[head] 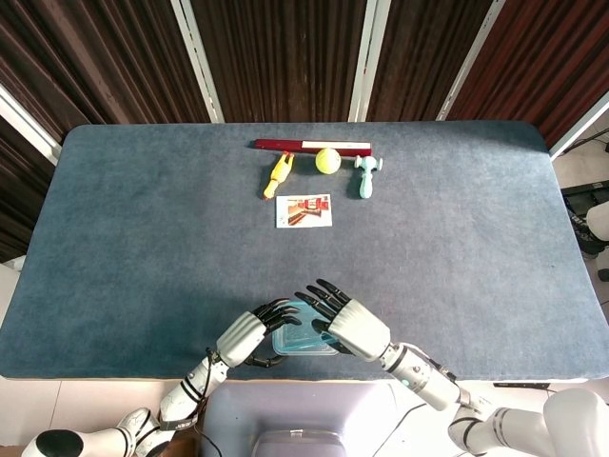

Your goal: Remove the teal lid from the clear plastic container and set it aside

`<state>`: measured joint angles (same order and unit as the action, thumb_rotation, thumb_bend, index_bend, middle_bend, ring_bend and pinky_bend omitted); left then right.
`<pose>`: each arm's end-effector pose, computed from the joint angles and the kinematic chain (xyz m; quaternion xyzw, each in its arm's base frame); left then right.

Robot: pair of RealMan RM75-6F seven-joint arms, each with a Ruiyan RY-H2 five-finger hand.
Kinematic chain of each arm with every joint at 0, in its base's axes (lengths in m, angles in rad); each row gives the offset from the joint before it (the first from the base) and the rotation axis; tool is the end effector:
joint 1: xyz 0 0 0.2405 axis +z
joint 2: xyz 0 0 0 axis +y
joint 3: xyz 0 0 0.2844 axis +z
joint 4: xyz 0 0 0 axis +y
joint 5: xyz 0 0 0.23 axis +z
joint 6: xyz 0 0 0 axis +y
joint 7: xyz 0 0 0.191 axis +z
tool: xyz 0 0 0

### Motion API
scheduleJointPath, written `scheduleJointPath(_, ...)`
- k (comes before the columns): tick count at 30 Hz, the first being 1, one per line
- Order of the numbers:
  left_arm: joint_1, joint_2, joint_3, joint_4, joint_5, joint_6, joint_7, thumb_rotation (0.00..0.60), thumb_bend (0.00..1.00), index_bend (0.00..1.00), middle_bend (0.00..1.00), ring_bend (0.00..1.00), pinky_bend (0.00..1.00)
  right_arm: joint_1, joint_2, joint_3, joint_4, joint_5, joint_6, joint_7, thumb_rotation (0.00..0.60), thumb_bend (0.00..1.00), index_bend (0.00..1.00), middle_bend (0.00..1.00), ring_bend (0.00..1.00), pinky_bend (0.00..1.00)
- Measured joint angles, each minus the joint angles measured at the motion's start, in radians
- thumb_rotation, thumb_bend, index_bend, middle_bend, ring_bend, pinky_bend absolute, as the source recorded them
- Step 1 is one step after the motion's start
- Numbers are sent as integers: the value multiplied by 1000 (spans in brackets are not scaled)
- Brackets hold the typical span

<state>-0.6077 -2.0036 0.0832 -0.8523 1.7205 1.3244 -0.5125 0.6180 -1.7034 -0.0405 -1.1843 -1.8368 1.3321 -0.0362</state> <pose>-0.1557 0.3077 -0.1651 -0.7040 -0.4214 -0.5438 0.1764 -0.1496 -0.3123 -0.0827 0.7938 -0.1871 0.5034 0.2853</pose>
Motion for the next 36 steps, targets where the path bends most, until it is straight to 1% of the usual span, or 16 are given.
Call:
scheduleJointPath(3, 4, -3, -6, 4, -5, 4, 25, 600, 351, 21, 24, 0, 62, -2, 10, 7, -3, -2, 15, -5, 600, 724, 758, 174, 0, 0)
scheduleJointPath(5, 6, -4, -13, 0, -12, 2, 40, 600, 340, 0, 0, 0, 18, -1, 16, 13, -6, 1, 15, -11, 600, 724, 758, 174, 0, 0)
scheduleJointPath(10, 6, 1, -20, -22, -12, 17, 37, 600, 325, 0, 0, 0, 0, 1, 27, 27, -14, 6, 26, -21, 600, 724, 759, 176, 0, 0)
scheduleJointPath(17, 9, 22, -30, -44, 10, 81, 52, 600, 323, 0, 0, 0, 0, -3, 42, 43, -13, -11, 92, -20, 600, 724, 759, 183, 0, 0)
scheduleJointPath(24, 15, 53, -41, -69, 14, 114, 65, 600, 324, 0, 0, 0, 0, -11, 70, 60, -14, -24, 141, -39, 600, 724, 766, 189, 0, 0)
scheduleJointPath(27, 23, 84, -48, -84, 10, 132, 68, 600, 324, 0, 0, 0, 0, -19, 111, 86, -16, -14, 169, -55, 600, 724, 766, 190, 0, 0)
scheduleJointPath(32, 56, 162, -40, -115, 9, 172, 77, 600, 323, 0, 0, 0, 0, -34, 200, 114, -1, 18, 186, -79, 600, 724, 766, 193, 0, 0)
scheduleJointPath(36, 92, 217, -27, -133, 3, 196, 76, 600, 323, 0, 0, 0, 0, -44, 227, 128, 42, 46, 190, -68, 600, 724, 766, 197, 4, 0)
